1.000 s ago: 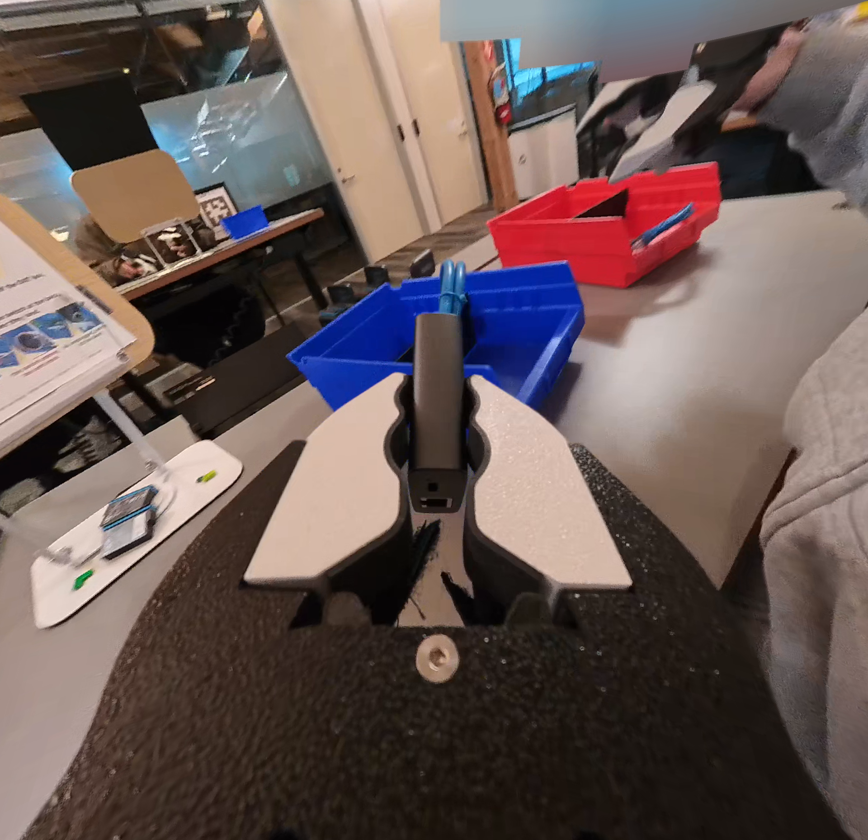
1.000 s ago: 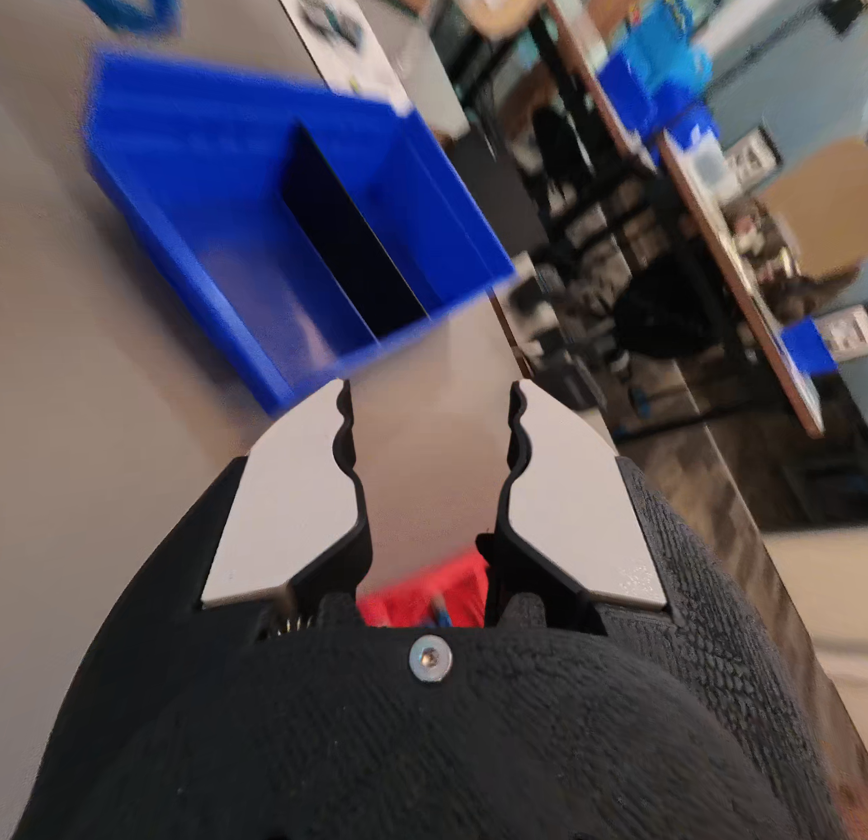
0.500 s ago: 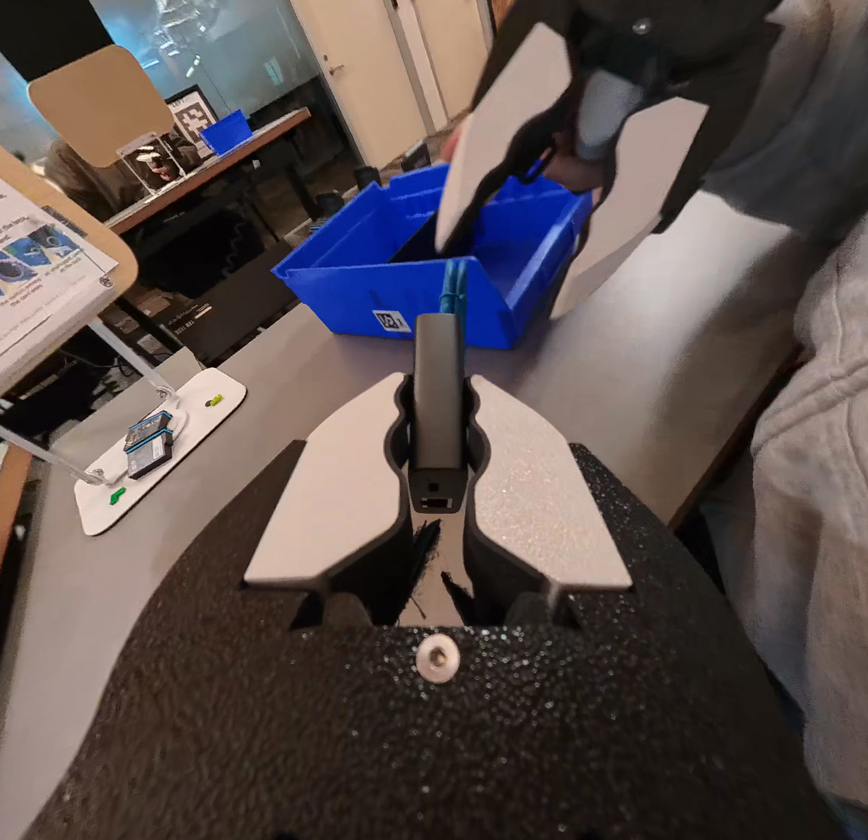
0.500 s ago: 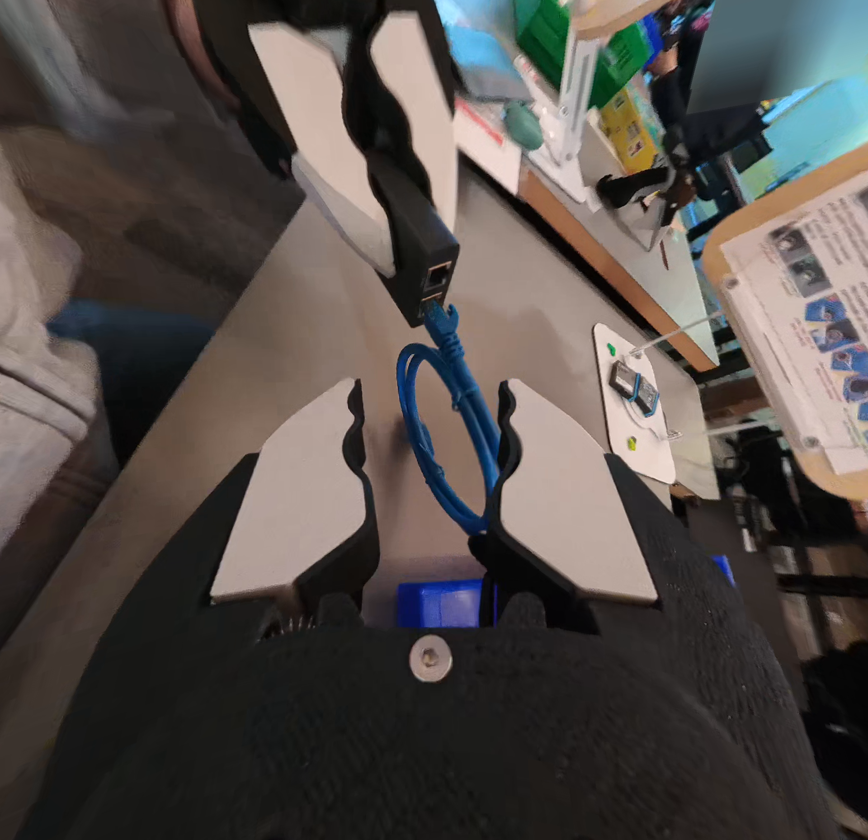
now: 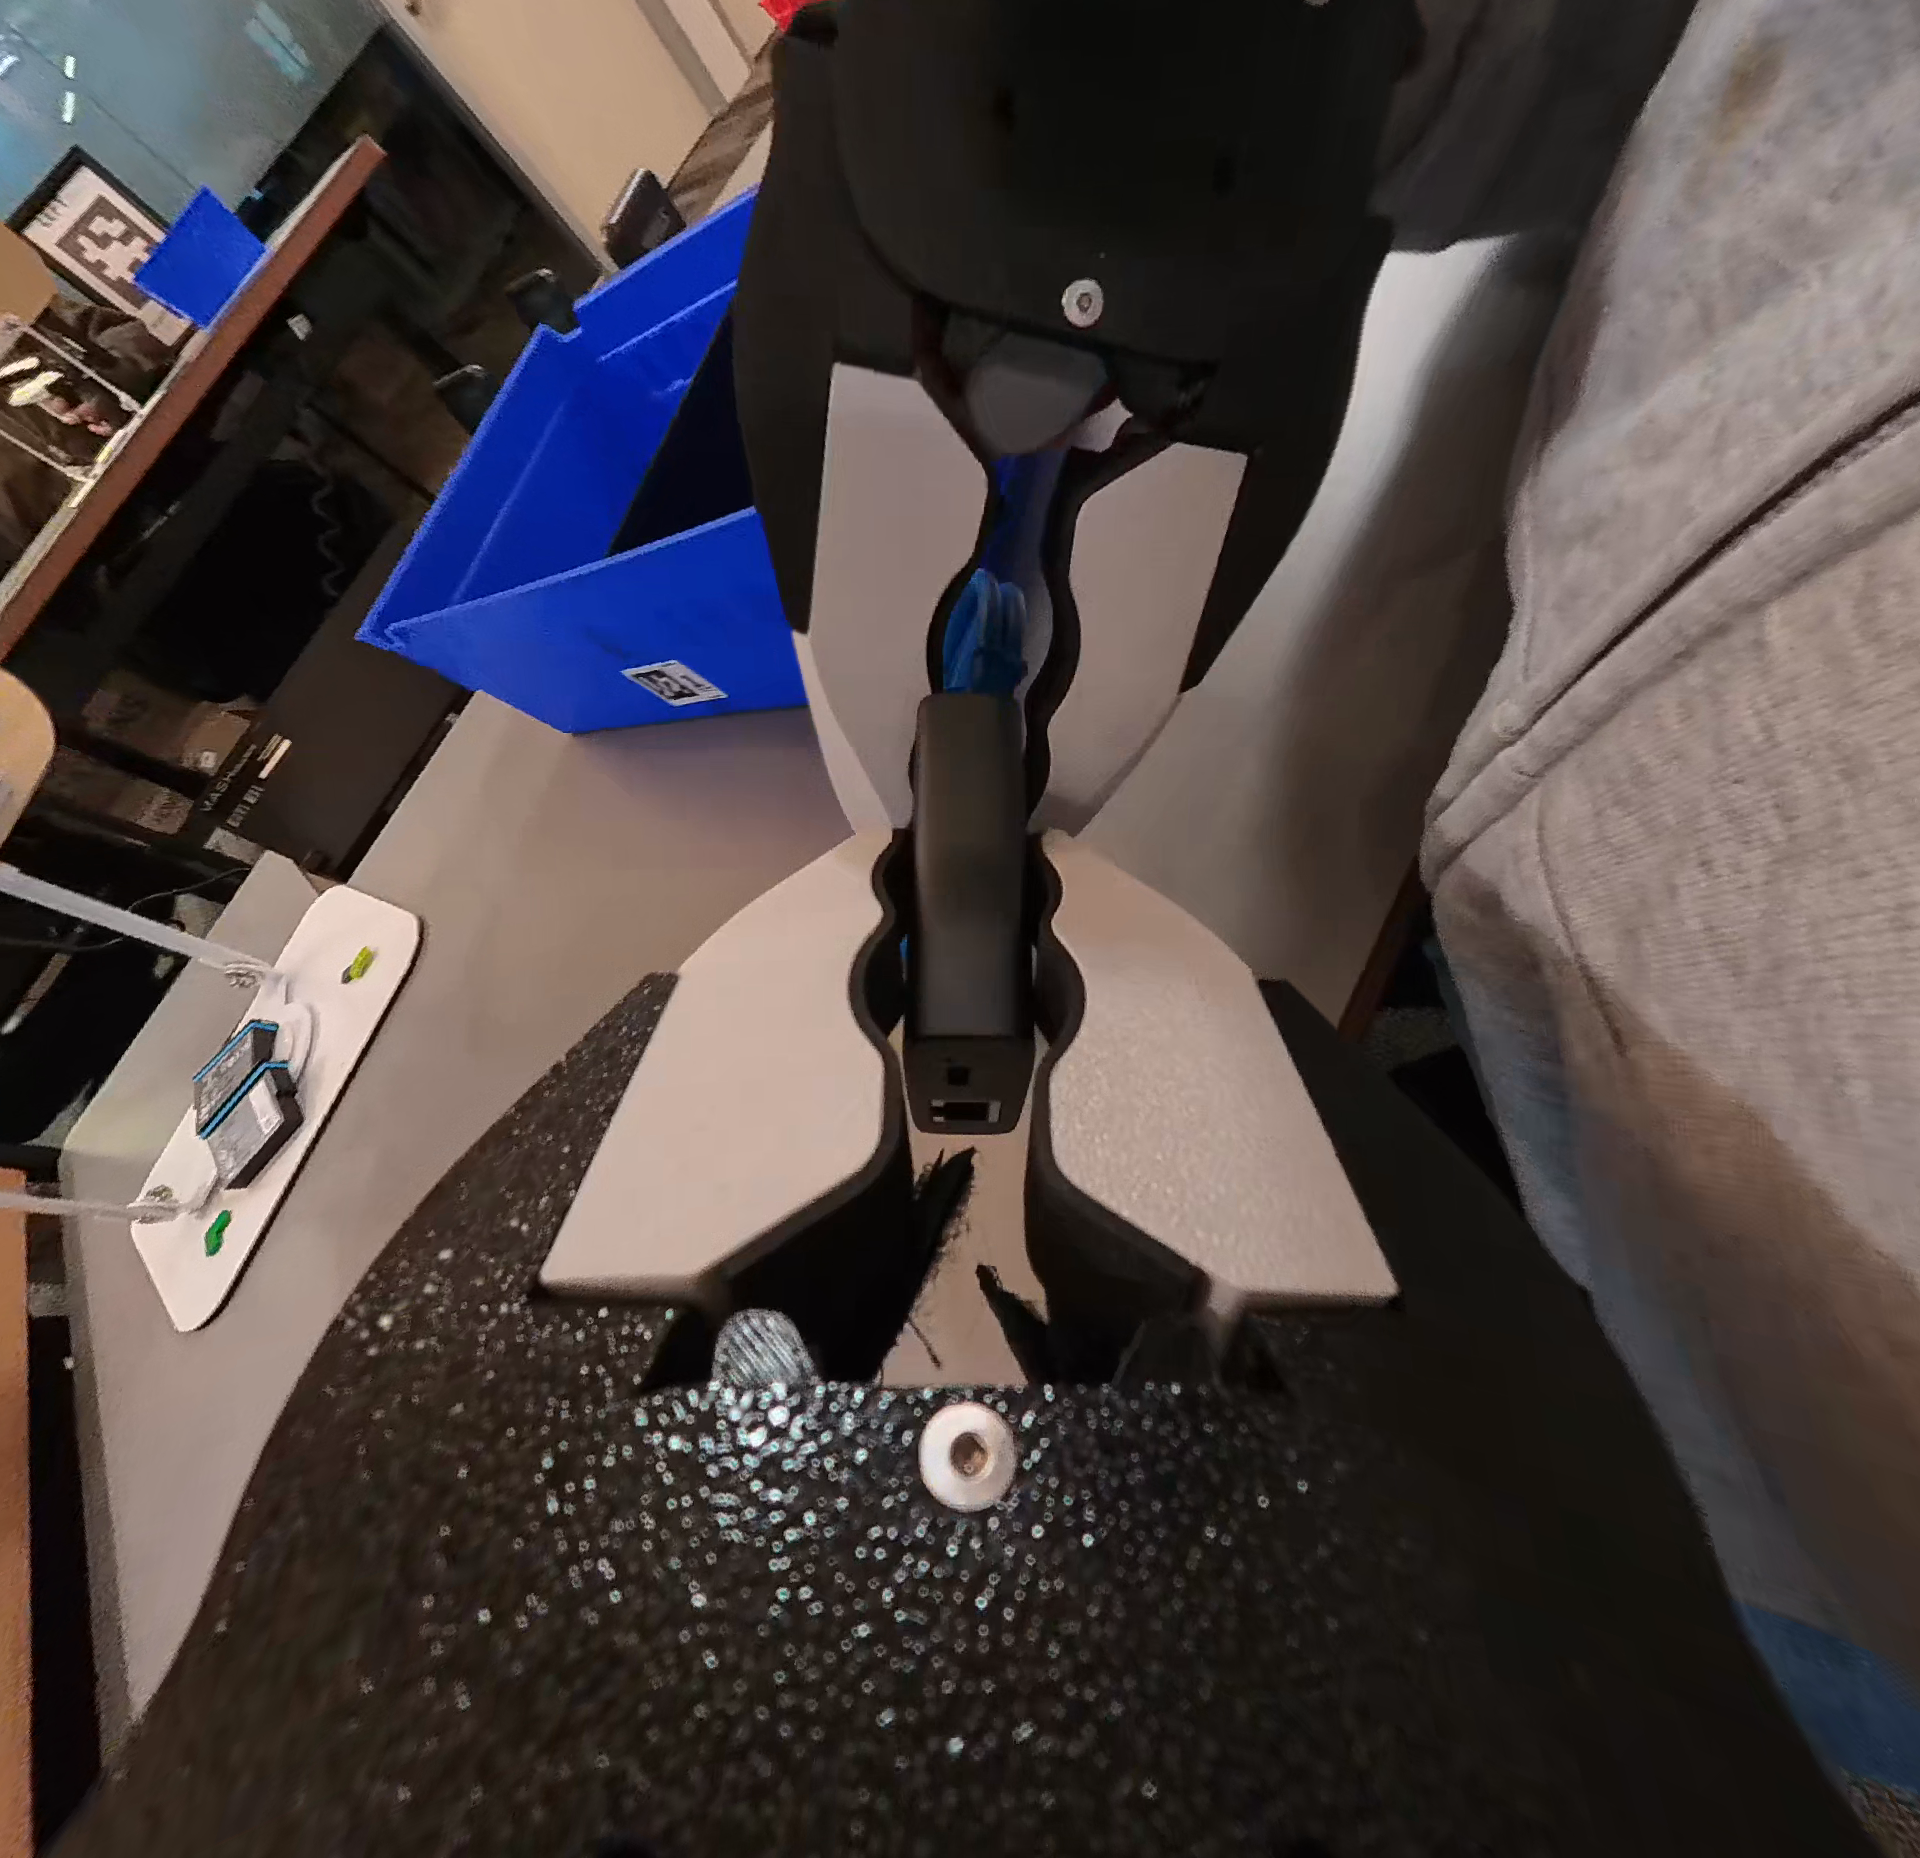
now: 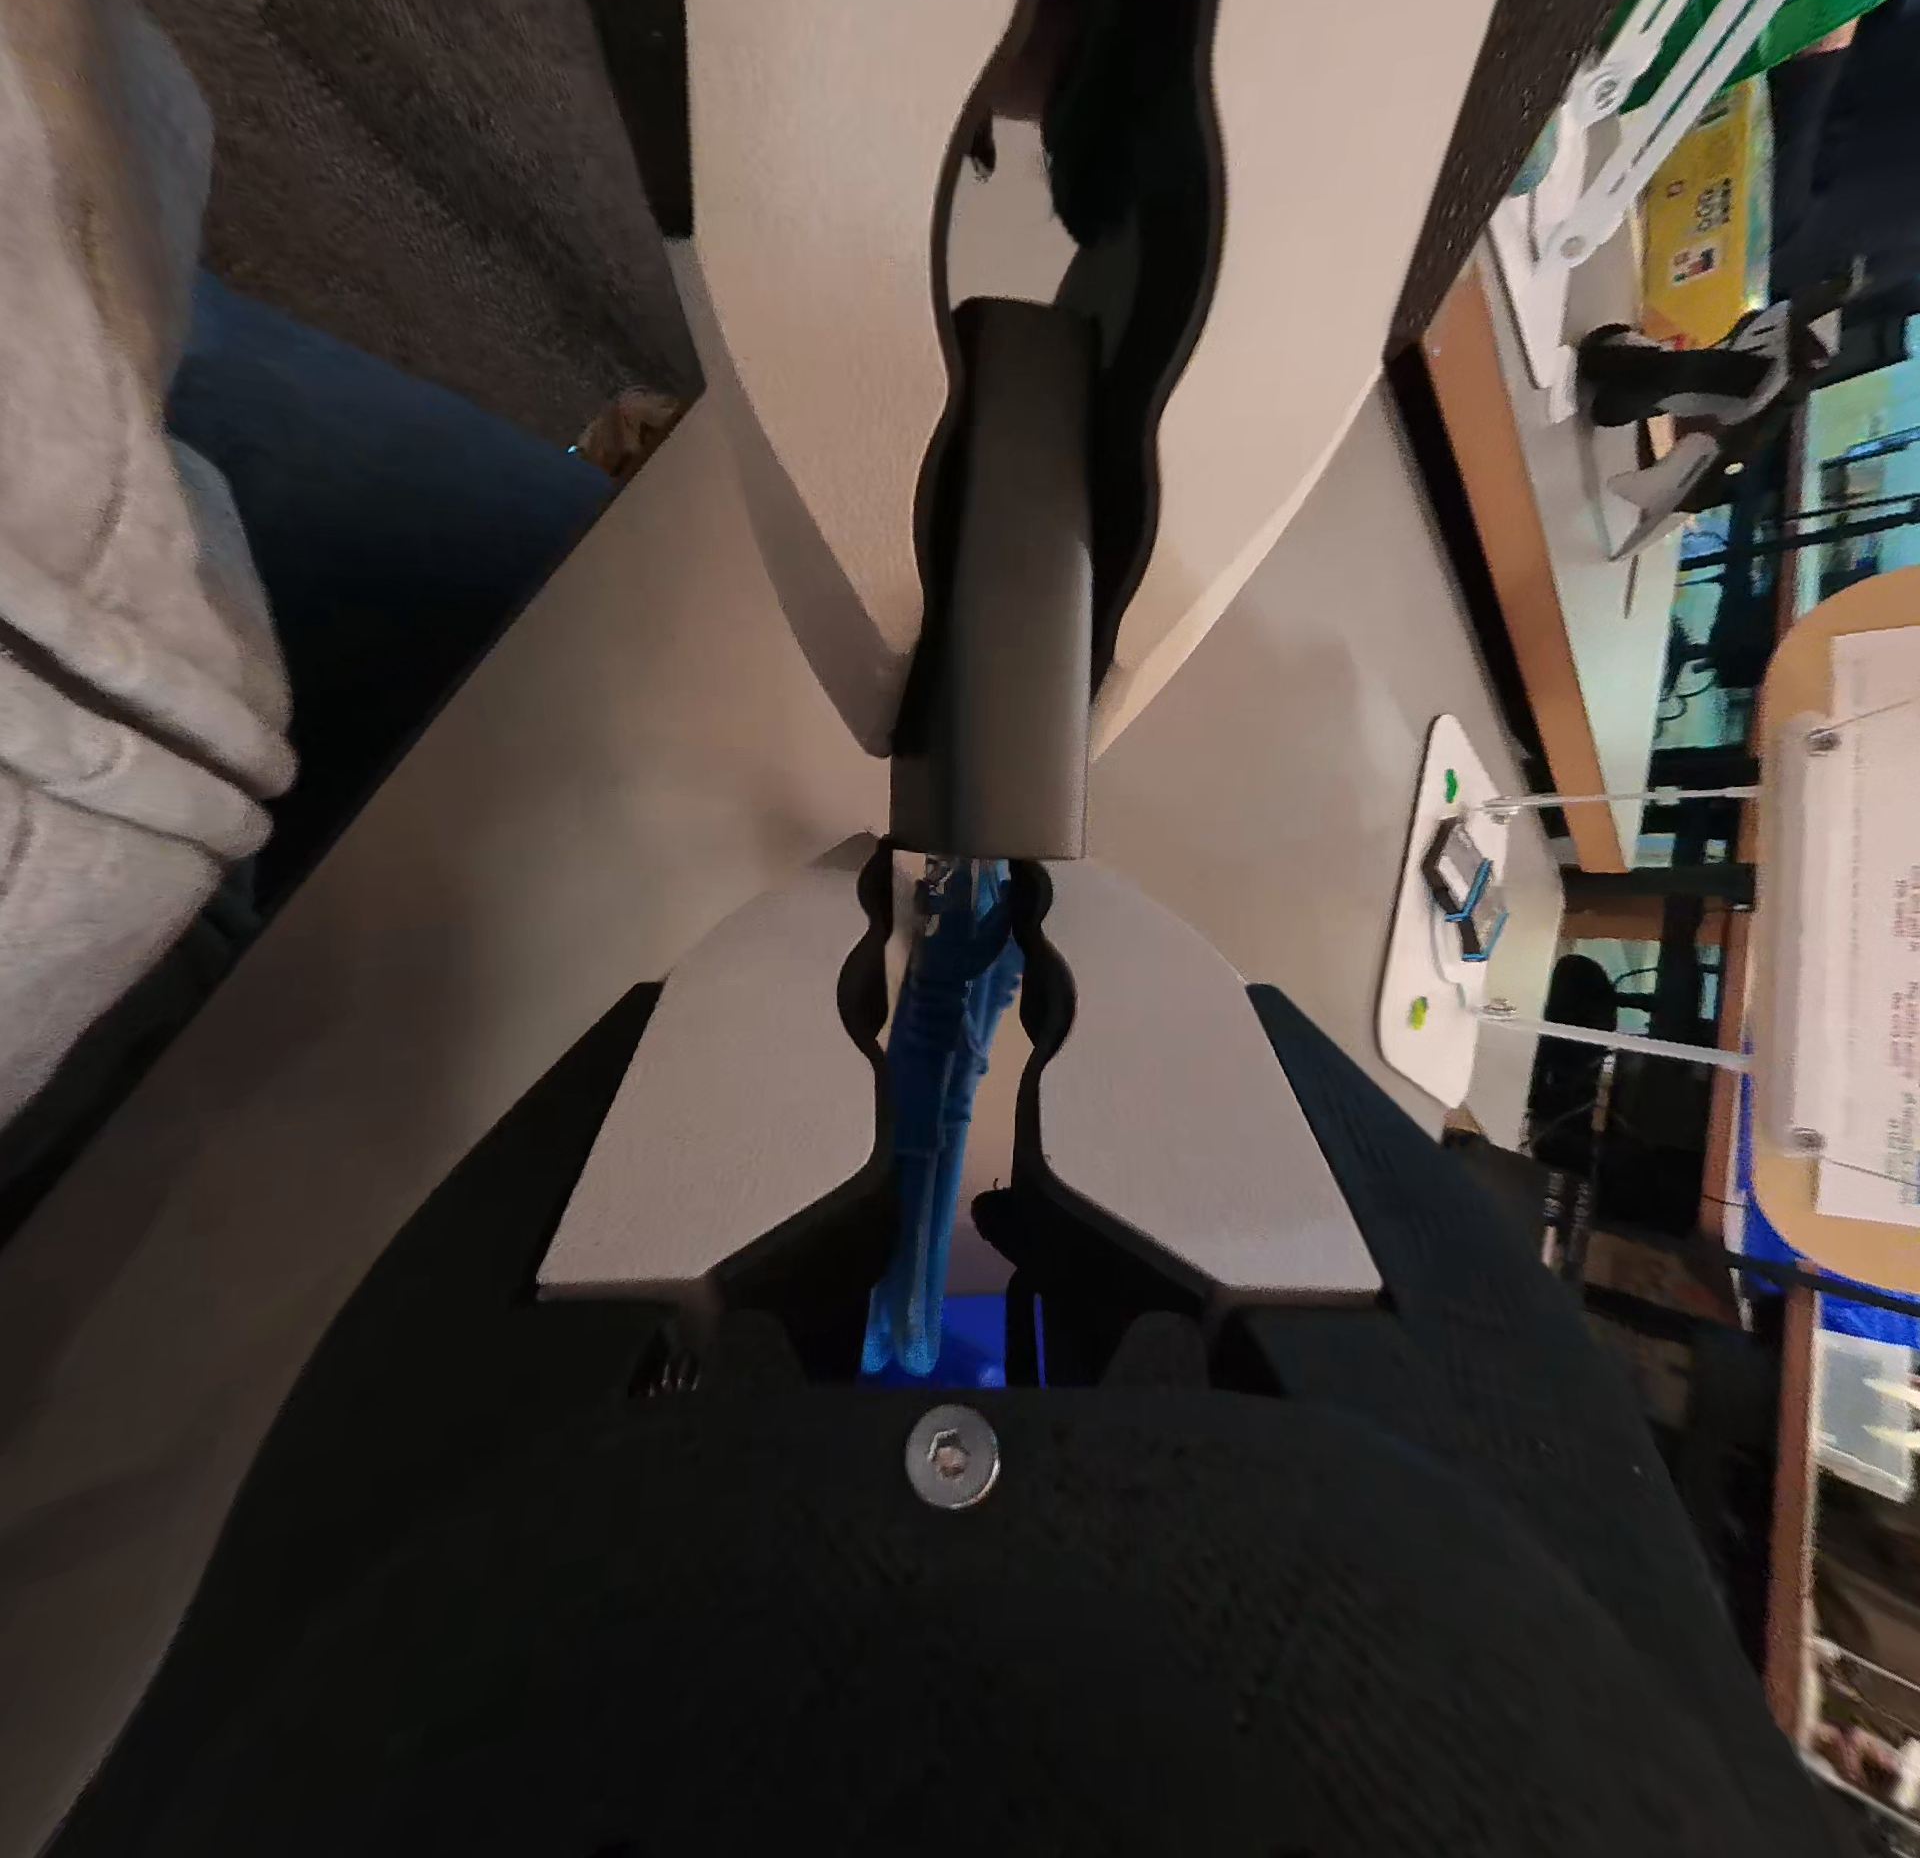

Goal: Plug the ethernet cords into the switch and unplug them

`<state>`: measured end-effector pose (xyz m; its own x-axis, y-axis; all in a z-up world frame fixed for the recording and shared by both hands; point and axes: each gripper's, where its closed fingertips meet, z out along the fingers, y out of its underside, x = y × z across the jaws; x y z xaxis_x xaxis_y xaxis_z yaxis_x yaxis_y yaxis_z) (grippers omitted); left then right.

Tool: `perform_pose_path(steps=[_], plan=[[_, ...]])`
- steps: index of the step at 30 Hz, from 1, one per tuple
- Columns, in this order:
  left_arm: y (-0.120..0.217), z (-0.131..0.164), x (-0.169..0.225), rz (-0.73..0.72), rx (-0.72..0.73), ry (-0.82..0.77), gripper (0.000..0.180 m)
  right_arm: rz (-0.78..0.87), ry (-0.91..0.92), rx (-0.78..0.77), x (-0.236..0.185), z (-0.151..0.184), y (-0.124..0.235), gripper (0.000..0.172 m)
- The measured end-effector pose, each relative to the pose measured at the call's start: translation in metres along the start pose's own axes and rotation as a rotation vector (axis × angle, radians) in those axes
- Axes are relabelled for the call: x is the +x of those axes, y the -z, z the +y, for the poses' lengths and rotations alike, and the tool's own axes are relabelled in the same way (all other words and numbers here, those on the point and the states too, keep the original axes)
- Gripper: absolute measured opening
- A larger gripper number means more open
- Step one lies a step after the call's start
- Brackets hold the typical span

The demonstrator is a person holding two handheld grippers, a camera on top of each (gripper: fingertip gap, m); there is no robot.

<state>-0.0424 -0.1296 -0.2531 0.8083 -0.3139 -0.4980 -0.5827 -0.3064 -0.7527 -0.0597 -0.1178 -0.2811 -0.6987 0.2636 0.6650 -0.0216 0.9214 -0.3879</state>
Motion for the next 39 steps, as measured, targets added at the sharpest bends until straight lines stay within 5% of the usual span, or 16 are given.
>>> perform_pose_path(steps=[6,10,16,39], plan=[[-0.007,-0.001,0.013,0.008,0.025,-0.014,0.023,-0.077,-0.103,0.032,-0.018,0.005,0.006,0.019],[-0.013,0.016,0.025,0.047,-0.065,-0.024,0.057,-0.097,-0.177,0.079,-0.027,0.005,0.011,0.019],[-0.017,0.004,0.035,0.032,0.015,-0.041,0.022,-0.121,-0.219,0.102,-0.039,0.003,0.016,0.020],[-0.013,-0.010,0.054,0.197,0.142,0.138,0.021,-0.159,-0.221,0.037,-0.059,0.007,0.024,0.019]])
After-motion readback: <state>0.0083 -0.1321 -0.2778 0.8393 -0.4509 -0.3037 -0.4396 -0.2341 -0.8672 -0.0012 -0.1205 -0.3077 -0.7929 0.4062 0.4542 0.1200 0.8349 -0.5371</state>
